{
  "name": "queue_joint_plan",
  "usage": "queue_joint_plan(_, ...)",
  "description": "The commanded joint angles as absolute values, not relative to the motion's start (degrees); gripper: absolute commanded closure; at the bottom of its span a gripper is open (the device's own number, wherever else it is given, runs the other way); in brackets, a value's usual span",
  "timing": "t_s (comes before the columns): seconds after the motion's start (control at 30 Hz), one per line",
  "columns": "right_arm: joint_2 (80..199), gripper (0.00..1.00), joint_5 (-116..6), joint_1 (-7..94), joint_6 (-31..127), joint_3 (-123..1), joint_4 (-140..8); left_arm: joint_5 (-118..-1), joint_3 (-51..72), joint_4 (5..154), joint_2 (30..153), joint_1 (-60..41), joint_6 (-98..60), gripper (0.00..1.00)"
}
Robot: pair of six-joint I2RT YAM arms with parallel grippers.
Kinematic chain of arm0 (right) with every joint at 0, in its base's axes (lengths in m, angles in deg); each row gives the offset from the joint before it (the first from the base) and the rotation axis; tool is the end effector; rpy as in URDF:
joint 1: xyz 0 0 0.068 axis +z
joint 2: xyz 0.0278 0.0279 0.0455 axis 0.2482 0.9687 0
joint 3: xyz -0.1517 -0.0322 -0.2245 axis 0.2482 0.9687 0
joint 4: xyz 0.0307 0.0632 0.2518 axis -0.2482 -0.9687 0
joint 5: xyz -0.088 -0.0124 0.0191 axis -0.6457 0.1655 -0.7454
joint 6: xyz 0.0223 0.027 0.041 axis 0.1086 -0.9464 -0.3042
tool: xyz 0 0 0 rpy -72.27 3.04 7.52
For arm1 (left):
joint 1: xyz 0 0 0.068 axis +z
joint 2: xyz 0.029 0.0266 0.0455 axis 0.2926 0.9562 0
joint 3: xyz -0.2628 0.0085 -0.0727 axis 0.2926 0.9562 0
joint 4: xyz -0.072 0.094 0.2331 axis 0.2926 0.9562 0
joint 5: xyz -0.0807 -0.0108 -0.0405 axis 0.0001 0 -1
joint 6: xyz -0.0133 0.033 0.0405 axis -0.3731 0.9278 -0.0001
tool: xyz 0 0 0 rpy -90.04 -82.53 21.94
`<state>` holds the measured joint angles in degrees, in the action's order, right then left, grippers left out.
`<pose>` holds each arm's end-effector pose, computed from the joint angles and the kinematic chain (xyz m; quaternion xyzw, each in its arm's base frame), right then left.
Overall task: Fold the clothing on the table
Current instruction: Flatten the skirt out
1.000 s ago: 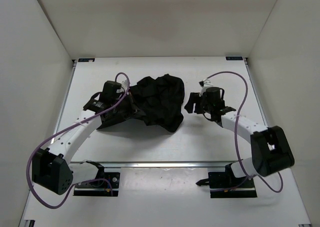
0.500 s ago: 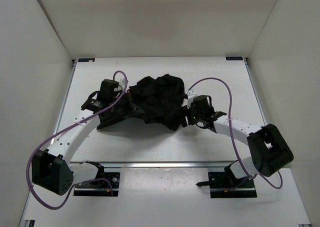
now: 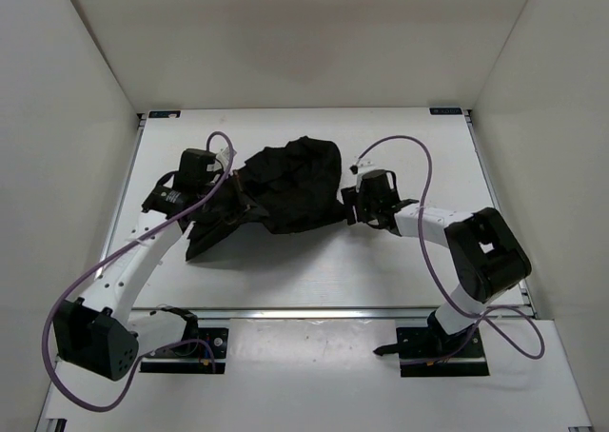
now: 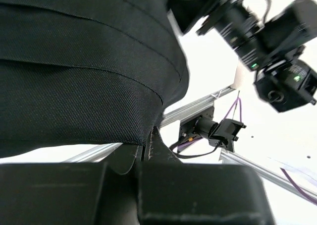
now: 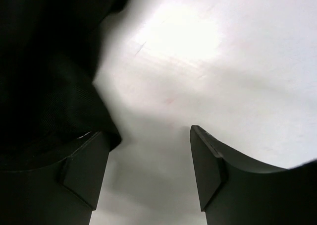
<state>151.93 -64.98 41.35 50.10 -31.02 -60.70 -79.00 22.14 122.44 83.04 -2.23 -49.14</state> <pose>0.2906 0.1465 0.1603 -0.1712 0.9023 0.0911 0.3851 0.2195 -0.0943 0.3107 -0.0904 0.9045 -0.3717 0.1884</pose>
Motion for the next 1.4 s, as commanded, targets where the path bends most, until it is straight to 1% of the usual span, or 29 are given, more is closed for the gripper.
queue_joint_plan(0.0,151.3,0.39,-70.0,37.8,46.5,-33.6,-53.2,-81.0,21.8,126.8,79.1,-0.2,-46.9,1.0)
queue_joint_plan(0.2,152.4,0.39,-64.8,33.7,43.9,-34.8,-46.3,-81.0,20.5,132.5,79.8,0.0,-43.9,1.0)
queue_joint_plan(0.23,153.3,0.39,-63.7,34.3,44.1,-35.7,-45.8,-81.2,20.1,133.8,80.1,-0.2,-43.2,1.0)
queue_joint_plan(0.37,156.4,0.38,-52.2,34.8,46.2,-39.2,-45.5,-83.2,20.7,134.4,80.9,-0.1,-41.8,1.0)
queue_joint_plan(0.4,156.8,0.38,-50.9,35.5,46.6,-39.3,-44.9,-83.4,20.6,134.5,81.4,0.6,-41.4,1.0)
queue_joint_plan(0.47,157.1,0.36,-45.4,36.2,46.5,-39.0,-43.9,-84.2,21.1,134.5,81.6,0.6,-40.7,1.0)
queue_joint_plan(0.53,157.5,0.32,-42.9,37.7,47.3,-38.4,-44.3,-85.2,20.7,134.3,82.5,1.1,-40.3,1.0)
queue_joint_plan(0.6,158.5,0.3,-41.6,38.8,48.1,-38.3,-45.0,-86.6,20.8,133.8,82.7,1.8,-39.9,1.0)
queue_joint_plan(0.7,158.5,0.3,-42.6,40.7,50.6,-38.6,-48.1,-88.6,20.9,132.9,82.9,2.0,-39.8,1.0)
queue_joint_plan(0.87,158.7,0.34,-46.9,42.6,54.1,-38.0,-52.1,-89.6,20.3,133.2,82.6,2.2,-39.5,1.0)
queue_joint_plan(0.9,158.5,0.38,-47.1,42.2,54.2,-37.8,-52.1,-89.3,20.3,132.8,82.9,1.9,-39.4,1.0)
queue_joint_plan(0.93,158.3,0.52,-47.3,41.9,54.1,-37.1,-51.6,-89.5,20.5,132.7,82.7,2.0,-39.4,1.0)
queue_joint_plan(1.0,159.0,0.73,-47.3,40.9,52.1,-37.7,-50.6,-89.8,20.7,132.6,82.4,2.1,-39.6,1.0)
queue_joint_plan(1.03,159.1,0.78,-47.6,40.7,51.1,-38.4,-50.6,-89.8,20.7,132.4,82.5,2.0,-39.4,1.0)
queue_joint_plan(1.07,159.2,0.91,-48.3,40.7,50.2,-39.7,-50.3,-89.7,20.7,132.0,82.2,2.2,-39.5,1.0)
queue_joint_plan(1.1,160.3,1.0,-50.2,40.7,48.9,-40.7,-50.7,-89.2,20.7,132.6,82.3,2.0,-38.9,1.0)
queue_joint_plan(1.13,160.1,1.0,-51.6,40.6,48.8,-41.8,-51.0,-88.4,20.5,133.2,82.4,2.2,-38.6,1.0)
queue_joint_plan(1.27,156.9,1.0,-66.1,39.0,45.9,-43.3,-53.1,-82.4,19.8,137.2,82.1,3.3,-36.4,1.0)
queue_joint_plan(1.3,156.2,1.0,-67.5,38.5,45.5,-43.5,-53.4,-80.2,19.9,138.0,82.0,3.5,-36.3,1.0)
queue_joint_plan(1.37,151.1,1.0,-68.0,34.0,44.5,-42.9,-54.8,-76.5,20.7,138.5,81.6,4.8,-35.9,1.0)
